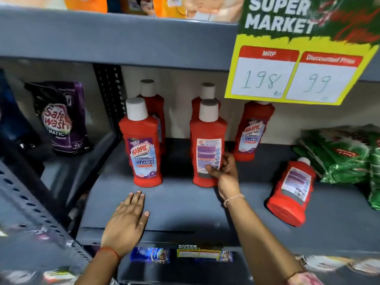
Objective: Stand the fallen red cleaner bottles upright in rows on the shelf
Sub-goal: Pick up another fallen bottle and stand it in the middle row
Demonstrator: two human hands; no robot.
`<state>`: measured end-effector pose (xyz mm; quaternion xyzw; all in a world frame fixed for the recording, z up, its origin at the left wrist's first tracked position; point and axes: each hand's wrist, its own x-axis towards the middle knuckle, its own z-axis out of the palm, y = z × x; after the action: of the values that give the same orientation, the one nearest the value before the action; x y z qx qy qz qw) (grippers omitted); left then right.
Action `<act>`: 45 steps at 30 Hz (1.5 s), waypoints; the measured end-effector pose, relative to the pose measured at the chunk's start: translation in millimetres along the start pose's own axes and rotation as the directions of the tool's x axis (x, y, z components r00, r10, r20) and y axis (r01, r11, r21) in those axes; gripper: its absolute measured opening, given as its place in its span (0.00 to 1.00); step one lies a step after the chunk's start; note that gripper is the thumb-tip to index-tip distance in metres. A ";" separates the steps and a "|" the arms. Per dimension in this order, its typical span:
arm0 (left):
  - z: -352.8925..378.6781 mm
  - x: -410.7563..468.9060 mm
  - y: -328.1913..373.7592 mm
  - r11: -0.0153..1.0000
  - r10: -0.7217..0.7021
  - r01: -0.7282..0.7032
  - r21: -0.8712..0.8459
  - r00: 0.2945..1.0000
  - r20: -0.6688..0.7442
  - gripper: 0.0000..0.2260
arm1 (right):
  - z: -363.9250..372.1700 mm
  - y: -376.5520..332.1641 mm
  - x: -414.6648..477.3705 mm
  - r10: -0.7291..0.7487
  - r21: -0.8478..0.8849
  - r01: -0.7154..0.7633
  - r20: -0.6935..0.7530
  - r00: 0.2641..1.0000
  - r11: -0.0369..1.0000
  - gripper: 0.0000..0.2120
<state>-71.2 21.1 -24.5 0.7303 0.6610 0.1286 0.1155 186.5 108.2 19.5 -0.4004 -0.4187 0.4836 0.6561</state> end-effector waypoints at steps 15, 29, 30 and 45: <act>-7.4 -3.2 7.6 1.000 -0.004 0.004 0.001 1.000 -0.003 0.41 | 52.1 19.7 -37.7 -0.174 -0.720 -0.269 -0.476 0.862 0.640 0.56; -8.9 -4.1 7.2 1.000 0.000 0.000 0.012 1.000 0.023 0.42 | 49.7 26.4 -42.7 -0.190 -0.703 -0.208 -0.443 0.876 0.680 0.37; -8.6 -4.1 7.0 1.000 -0.002 0.001 0.009 1.000 0.021 0.42 | 47.9 25.2 -43.9 -0.166 -0.675 -0.211 -0.449 0.878 0.707 0.33; -7.4 -4.5 7.6 1.000 -0.011 0.011 0.015 1.000 0.025 0.34 | -4.3 -2.4 -28.2 0.256 -0.552 -0.215 -0.003 0.967 0.806 0.21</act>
<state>-67.0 15.9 -15.2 0.7290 0.6645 0.1137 0.1191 186.2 79.8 15.7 -0.6024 -0.5099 0.4351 0.4335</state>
